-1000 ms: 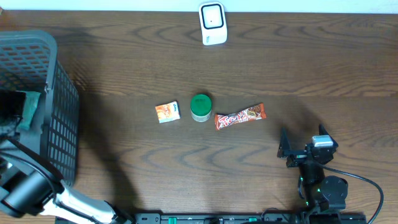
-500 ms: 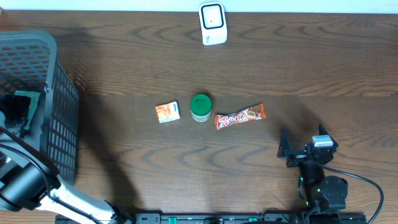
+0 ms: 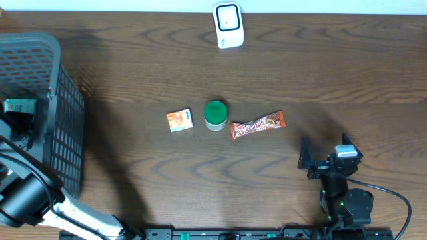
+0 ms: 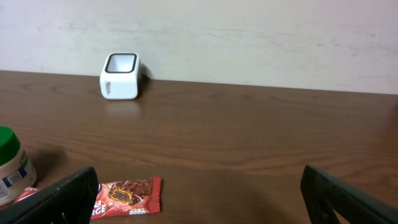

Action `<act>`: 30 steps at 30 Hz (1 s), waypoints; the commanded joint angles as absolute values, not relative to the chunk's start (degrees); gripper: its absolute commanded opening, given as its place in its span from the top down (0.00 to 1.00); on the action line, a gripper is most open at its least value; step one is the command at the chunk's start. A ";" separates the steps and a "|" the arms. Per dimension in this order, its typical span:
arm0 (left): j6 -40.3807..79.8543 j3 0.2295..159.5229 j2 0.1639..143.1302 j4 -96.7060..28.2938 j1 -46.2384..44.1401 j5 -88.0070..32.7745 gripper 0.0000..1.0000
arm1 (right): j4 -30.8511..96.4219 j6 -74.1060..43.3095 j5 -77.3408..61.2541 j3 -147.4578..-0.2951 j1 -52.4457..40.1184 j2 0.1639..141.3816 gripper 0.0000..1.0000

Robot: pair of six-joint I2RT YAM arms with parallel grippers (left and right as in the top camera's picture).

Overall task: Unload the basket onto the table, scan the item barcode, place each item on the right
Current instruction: 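Reach left gripper into basket and grasp the mint-green wipes pack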

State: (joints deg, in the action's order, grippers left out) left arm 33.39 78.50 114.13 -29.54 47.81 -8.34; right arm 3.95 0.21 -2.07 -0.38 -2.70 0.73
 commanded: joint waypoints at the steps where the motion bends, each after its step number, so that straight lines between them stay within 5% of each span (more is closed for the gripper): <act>1: 31.75 78.59 108.55 -32.21 48.75 -9.45 0.93 | 4.14 -0.60 -1.96 -0.32 -3.57 0.49 0.01; 17: 35.64 78.85 79.26 -40.32 49.06 -4.40 0.92 | 4.14 -0.62 -1.96 -0.32 -3.57 0.49 0.01; 19: 36.93 77.71 80.42 -41.12 49.06 -4.25 0.37 | 4.14 -0.60 -1.96 -0.32 -3.57 0.49 0.01; 20: 37.45 77.01 81.30 -41.12 49.06 -4.25 0.28 | 4.14 -0.62 -1.96 -0.32 -3.57 0.49 0.01; 23: 38.70 75.55 85.76 -41.01 49.06 -4.25 0.18 | 4.14 -0.60 -1.96 -0.32 -3.57 0.49 0.01; 30: 41.93 75.22 98.94 -38.63 48.97 -4.54 0.15 | 4.14 -0.62 -1.96 -0.32 -3.57 0.49 0.01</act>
